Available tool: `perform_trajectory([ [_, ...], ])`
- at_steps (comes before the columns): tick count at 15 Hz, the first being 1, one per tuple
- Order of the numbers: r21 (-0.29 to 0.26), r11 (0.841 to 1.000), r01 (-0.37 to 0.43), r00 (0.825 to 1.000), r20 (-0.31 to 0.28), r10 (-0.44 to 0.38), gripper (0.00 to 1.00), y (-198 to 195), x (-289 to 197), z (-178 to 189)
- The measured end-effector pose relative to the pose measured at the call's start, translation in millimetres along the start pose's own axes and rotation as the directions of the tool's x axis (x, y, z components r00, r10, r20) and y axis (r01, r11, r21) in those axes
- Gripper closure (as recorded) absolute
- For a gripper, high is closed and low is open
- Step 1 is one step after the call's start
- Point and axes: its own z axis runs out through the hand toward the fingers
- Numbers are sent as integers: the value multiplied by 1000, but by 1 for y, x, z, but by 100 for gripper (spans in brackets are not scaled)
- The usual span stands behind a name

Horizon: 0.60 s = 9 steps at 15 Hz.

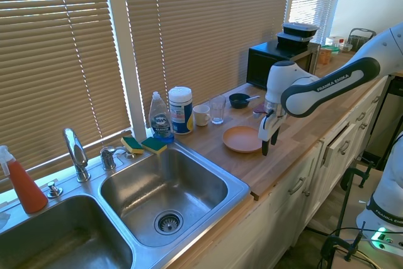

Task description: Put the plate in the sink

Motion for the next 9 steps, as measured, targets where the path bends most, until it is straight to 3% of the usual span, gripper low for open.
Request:
perform_trajectory([
  [5, 16, 1000, -26, 1000, -10, 26, 0, 1, 8, -6],
  [9, 60, 995, -74, 996, -34, 77, 0, 26, 52, -22],
])
